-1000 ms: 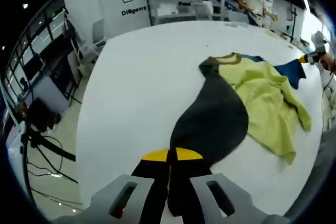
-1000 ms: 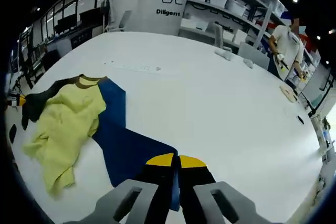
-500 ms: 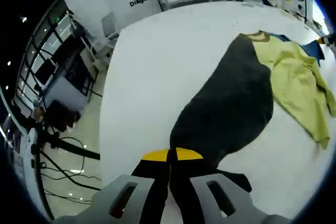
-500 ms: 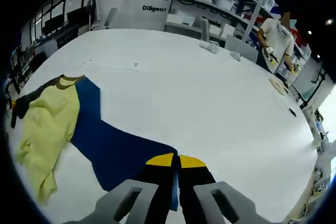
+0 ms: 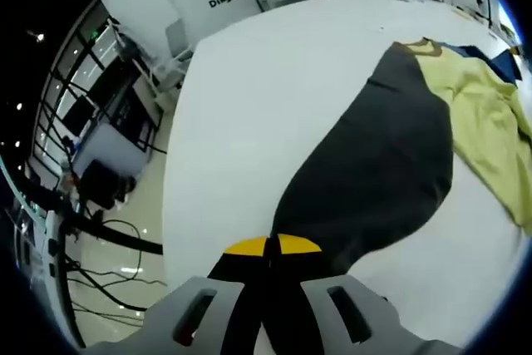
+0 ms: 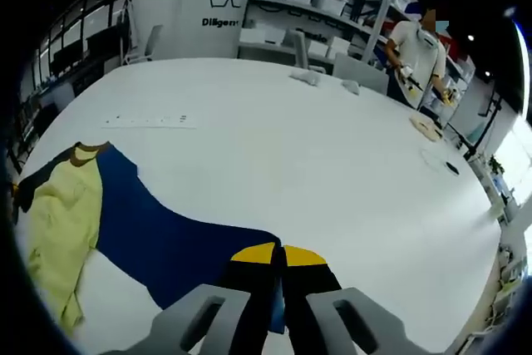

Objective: Fold the garment on the visible template until the final outline fits inside the template.

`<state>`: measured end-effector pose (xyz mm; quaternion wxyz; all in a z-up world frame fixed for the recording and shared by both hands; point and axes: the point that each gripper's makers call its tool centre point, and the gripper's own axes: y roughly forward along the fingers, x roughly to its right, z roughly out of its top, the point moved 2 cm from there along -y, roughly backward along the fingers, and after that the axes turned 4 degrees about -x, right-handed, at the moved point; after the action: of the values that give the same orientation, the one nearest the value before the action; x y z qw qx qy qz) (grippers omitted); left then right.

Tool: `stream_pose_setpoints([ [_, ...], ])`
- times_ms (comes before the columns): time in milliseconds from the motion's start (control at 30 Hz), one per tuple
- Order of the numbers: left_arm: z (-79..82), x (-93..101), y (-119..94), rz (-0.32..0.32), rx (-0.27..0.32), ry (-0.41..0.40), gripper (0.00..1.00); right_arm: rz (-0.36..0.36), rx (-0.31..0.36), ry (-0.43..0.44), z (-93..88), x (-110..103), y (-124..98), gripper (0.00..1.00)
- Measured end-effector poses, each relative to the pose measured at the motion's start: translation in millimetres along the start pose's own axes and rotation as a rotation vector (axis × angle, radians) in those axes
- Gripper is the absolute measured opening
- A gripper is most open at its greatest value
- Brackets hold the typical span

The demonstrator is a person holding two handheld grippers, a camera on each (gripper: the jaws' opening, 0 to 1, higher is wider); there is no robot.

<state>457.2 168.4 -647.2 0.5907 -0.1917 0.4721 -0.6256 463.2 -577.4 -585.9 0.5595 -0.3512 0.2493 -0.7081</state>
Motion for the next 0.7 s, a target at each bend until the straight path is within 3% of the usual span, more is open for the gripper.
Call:
stream_pose_setpoints([
  [300, 3.1, -8.4, 3, 0.035, -0.008, -0.020, 0.02, -0.017, -0.025, 0.006, -4.4, 16, 9, 0.00],
  [367, 3.3, -7.8, 3, 0.034, -0.009, -0.026, 0.03, -0.006, -0.047, 0.057, -9.2, 15, 9, 0.00],
  [433, 3.6, -8.7, 2, 0.043, -0.010, -0.015, 0.05, 0.014, -0.026, 0.109, -8.1, 12, 8, 0.00],
  [500, 3.4, -10.2, 1, 0.046, -0.011, -0.020, 0.07, 0.015, -0.027, 0.099, -8.9, 12, 7, 0.00],
  [633, 2.2, -17.0, -3, 0.076, -0.014, -0.026, 0.21, 0.024, -0.003, 0.083, -6.9, 9, 4, 0.00],
  [700, 3.4, -19.2, -8, 0.086, -0.004, -0.026, 0.29, 0.048, 0.020, 0.087, -4.4, 3, 0, 0.10],
])
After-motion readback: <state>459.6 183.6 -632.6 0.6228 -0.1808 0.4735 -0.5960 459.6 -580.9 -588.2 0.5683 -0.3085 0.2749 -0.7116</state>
